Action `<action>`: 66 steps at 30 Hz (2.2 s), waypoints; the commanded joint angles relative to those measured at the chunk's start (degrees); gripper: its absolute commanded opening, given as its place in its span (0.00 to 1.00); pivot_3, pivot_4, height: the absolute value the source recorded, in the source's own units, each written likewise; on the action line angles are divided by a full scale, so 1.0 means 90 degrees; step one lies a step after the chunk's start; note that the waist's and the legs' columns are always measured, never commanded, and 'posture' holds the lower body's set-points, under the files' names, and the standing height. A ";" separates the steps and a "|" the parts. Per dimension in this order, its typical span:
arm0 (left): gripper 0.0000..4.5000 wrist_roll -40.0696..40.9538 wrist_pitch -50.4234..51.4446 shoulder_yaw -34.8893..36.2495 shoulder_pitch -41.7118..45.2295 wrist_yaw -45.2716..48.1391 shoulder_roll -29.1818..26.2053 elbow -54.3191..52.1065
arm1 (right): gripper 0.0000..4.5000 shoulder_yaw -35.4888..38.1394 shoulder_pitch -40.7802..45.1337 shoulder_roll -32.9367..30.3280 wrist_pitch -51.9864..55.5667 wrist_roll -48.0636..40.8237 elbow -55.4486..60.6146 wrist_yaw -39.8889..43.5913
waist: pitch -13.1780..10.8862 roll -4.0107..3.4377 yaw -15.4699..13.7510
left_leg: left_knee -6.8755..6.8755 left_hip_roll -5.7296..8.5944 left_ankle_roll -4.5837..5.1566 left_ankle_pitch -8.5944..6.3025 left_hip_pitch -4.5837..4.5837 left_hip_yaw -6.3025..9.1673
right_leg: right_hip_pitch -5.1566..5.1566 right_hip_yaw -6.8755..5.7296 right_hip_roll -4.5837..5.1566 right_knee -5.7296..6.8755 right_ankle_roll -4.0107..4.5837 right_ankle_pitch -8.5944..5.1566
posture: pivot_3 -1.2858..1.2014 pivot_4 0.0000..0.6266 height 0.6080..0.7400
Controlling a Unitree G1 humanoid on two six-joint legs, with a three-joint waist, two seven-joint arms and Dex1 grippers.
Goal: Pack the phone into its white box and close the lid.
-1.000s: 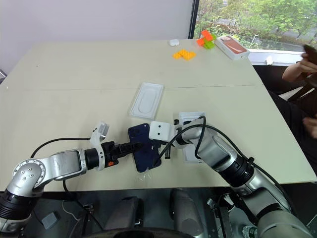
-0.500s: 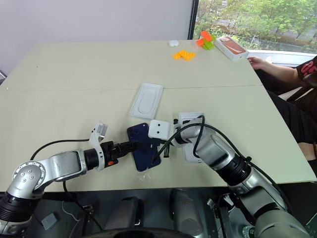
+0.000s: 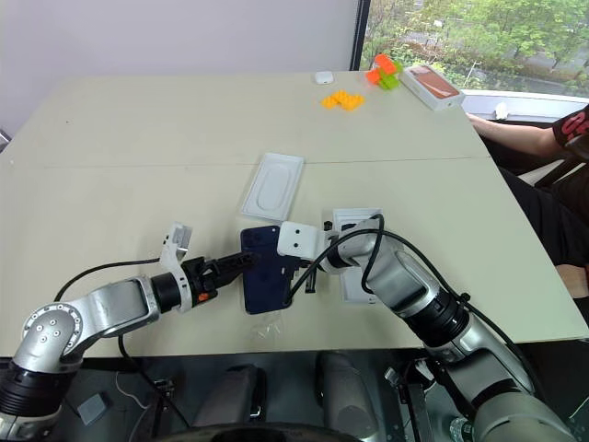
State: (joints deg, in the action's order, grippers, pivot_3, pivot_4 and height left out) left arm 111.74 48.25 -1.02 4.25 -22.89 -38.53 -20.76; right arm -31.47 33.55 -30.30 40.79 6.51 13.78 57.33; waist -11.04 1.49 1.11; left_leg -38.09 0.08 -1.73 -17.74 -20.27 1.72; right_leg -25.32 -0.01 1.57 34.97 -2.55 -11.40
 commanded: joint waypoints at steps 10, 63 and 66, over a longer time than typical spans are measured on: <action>1.00 0.0048 0.0091 0.0005 -0.0149 0.0204 -0.0105 -0.0277 | 0.01 -0.0273 -0.0169 0.0092 -0.0055 -0.0092 0.0074 0.0094 | 0.0000 0.0000 0.0001 | 0.0000 0.0000 0.0000 0.0000 -0.0002 0.0001 | -0.0002 0.0000 0.0000 -0.0001 0.0000 -0.0001 | 0.52 0.24 1.00; 1.00 0.0140 0.0026 0.0020 -0.0607 0.0287 0.0315 -0.0280 | 0.01 -0.0622 0.0198 0.0790 -0.0741 0.0256 -0.0801 0.0445 | 0.0005 -0.0002 0.0041 | 0.0007 -0.0014 -0.0001 -0.0001 0.0029 0.0003 | 0.0014 -0.0001 -0.0004 -0.0001 -0.0001 -0.0001 | 0.52 0.24 1.00; 1.00 0.0140 0.0027 0.0173 -0.0771 0.0506 0.0474 -0.0152 | 0.01 -0.0599 0.0174 0.0797 -0.0673 0.0259 -0.0757 0.0419 | 0.0006 -0.0001 0.0040 | 0.0007 -0.0012 -0.0001 -0.0001 0.0028 0.0001 | 0.0014 -0.0001 0.0001 -0.0002 -0.0001 -0.0001 | 0.52 0.24 1.00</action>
State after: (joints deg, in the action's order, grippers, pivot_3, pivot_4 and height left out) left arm 111.66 47.24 2.80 -2.34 -21.17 -35.77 -21.19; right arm -32.95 36.78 -25.86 34.51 9.98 6.74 60.14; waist -10.98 1.48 1.48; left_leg -38.02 -0.03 -1.74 -17.75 -20.02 1.73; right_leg -25.19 -0.02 1.58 34.95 -2.55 -11.42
